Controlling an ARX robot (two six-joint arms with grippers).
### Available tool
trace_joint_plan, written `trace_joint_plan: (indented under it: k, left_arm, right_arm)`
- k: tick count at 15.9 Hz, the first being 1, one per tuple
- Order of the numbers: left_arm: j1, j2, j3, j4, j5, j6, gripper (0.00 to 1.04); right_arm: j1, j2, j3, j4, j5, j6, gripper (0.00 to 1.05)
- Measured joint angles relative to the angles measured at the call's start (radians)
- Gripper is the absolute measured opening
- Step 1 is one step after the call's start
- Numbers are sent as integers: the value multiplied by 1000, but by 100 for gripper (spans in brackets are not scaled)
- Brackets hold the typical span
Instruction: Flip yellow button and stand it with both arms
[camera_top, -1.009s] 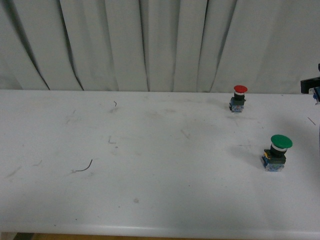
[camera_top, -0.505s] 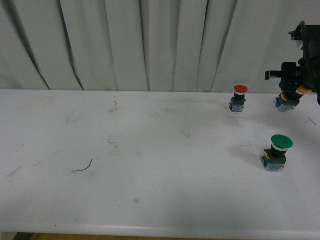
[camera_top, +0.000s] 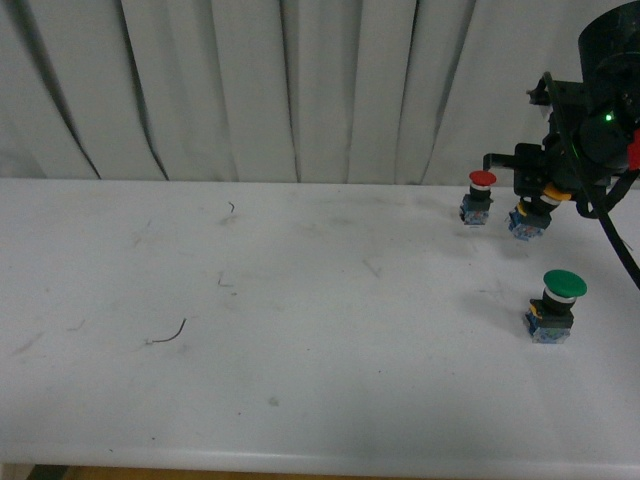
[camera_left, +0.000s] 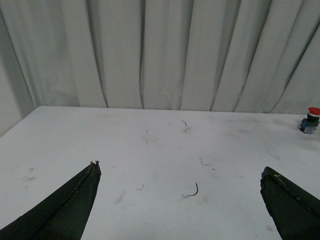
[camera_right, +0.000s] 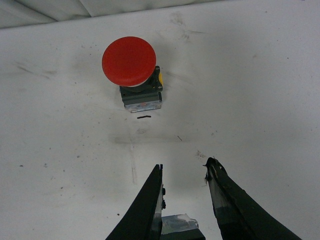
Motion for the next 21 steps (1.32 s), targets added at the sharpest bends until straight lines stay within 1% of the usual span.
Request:
trace_joint_plan:
  k: [8, 14, 21]
  left_arm:
    - [0, 0, 0, 0, 0, 0, 98]
    - [0, 0, 0, 0, 0, 0, 98]
    - [0, 0, 0, 0, 0, 0, 98]
  right_arm:
    - [-1, 24, 25, 0, 14, -48, 28]
    - [5, 137, 107, -24, 1, -196, 28]
    - [14, 138, 108, -43, 0, -170, 28]
